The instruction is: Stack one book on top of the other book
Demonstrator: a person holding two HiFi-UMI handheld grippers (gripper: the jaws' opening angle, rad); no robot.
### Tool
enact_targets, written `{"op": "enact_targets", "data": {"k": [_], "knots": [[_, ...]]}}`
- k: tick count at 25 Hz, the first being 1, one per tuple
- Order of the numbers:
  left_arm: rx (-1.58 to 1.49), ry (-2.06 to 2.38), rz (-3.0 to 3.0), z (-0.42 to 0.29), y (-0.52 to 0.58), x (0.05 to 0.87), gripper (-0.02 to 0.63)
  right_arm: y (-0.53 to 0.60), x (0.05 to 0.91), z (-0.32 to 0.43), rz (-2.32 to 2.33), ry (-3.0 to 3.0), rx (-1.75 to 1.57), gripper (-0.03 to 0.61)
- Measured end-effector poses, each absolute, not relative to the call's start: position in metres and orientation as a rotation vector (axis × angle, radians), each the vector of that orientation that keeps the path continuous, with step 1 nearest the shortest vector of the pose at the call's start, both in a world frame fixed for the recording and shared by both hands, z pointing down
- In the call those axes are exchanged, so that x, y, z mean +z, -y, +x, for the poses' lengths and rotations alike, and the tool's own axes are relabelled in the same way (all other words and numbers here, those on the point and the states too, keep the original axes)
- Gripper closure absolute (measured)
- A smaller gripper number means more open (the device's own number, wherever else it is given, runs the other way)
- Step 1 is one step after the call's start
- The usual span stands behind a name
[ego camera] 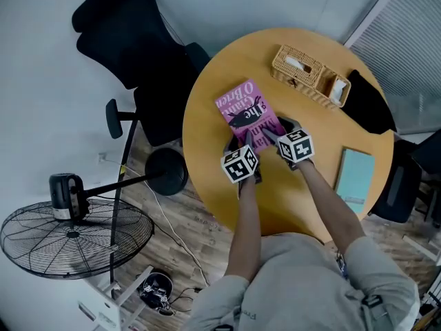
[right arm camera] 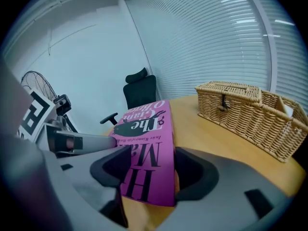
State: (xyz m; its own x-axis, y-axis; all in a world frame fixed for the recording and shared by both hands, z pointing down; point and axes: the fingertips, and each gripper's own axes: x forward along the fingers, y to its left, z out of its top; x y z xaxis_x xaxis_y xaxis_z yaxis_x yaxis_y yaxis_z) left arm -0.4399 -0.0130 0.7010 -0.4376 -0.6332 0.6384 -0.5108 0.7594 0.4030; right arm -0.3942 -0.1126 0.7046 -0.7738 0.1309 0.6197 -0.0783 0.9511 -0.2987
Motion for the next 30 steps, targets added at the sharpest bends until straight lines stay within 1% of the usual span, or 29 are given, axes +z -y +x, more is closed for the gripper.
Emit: {"op": "enact_targets", "data": {"k": [13, 30], "knots": [[-0.16, 2.172, 0.954, -0.414, 0.004, 0.653, 0.405, 0.099, 0.66, -0.36, 0.053, 2.508, 0.444, 0.285], [-0.1, 2.129, 1.165, -0.328, 0.022, 0.607, 0.405, 0.106, 0.613, -0.258, 0.293, 2.601, 0.453, 0.285]]}}
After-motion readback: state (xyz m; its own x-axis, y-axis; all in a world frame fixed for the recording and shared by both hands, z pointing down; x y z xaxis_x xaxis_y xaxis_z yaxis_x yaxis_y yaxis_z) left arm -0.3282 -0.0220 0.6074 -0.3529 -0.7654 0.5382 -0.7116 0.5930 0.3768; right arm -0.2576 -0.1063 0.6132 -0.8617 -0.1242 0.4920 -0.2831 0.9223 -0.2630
